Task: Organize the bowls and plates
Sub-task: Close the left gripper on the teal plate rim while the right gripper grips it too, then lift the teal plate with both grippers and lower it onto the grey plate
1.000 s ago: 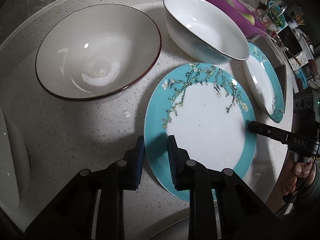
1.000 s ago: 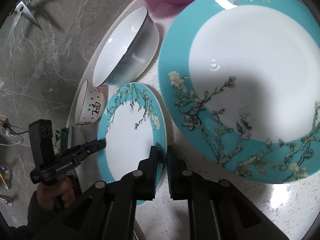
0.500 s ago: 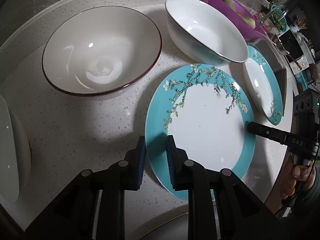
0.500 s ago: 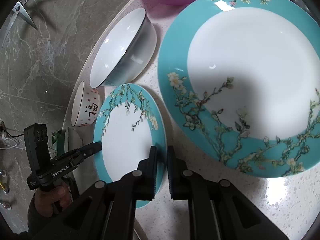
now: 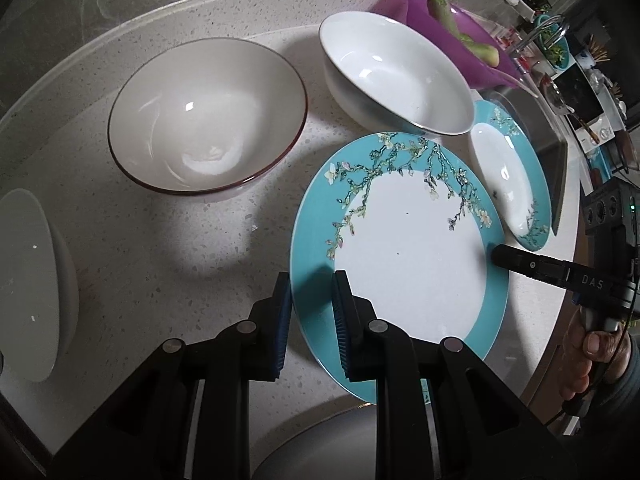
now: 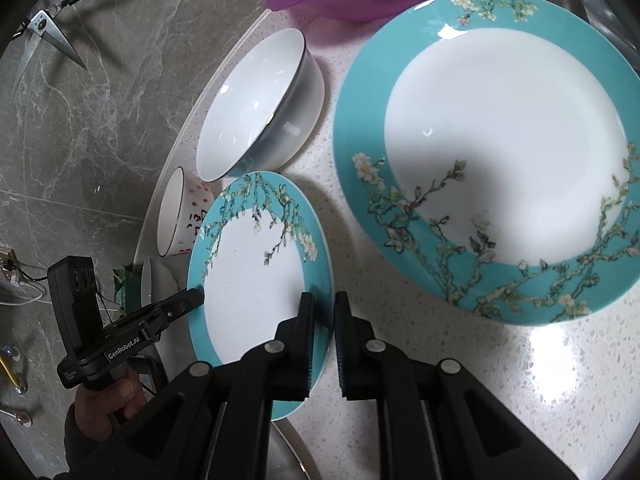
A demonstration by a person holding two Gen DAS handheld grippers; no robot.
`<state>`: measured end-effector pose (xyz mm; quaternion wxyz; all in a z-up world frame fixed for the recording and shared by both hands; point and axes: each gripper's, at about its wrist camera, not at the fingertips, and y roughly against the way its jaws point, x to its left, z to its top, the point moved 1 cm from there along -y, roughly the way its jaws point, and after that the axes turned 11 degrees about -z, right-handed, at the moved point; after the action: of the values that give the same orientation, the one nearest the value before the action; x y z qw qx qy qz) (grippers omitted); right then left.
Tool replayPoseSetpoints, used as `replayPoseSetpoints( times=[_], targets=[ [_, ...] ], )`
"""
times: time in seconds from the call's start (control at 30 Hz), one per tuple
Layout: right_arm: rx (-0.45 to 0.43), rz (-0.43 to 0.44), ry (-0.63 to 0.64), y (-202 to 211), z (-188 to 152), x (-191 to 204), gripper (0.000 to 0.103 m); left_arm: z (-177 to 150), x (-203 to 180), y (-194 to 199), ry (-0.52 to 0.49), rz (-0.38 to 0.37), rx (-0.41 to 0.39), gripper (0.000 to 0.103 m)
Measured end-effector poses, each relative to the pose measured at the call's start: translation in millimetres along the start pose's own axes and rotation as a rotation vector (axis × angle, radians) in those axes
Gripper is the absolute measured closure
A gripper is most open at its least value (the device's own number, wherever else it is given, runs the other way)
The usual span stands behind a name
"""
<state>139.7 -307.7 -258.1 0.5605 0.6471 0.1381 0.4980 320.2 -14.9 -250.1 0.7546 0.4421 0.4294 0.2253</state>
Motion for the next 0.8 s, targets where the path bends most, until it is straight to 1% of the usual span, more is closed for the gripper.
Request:
replayPoseSetpoints(
  times=[0.27,0.4,0.53,0.8],
  targets=[
    [-0.015,0.013,0.019,15.7,-8.4,11.7,0.091,-16.8,-8.2,28.5,-0.002,0.002,-0.027,0.085],
    [-0.02,0.025,0.032,24.3,-16.3,18.5,0.091,-34.2,-12.5,48.5,0.002,-0.001,-0.047,0.085],
    [-0.019,0.032,0.055,32.5,-28.6,28.3,0.091,-58.7,-17.9,68.4,0.005,0.003,-0.064,0.085],
    [0.013,0.031,0.122,35.6,-65.8,53.1,0.091,-128.6,-8.2,101.4,0.042,0.012,-0.083,0.085]
  ],
)
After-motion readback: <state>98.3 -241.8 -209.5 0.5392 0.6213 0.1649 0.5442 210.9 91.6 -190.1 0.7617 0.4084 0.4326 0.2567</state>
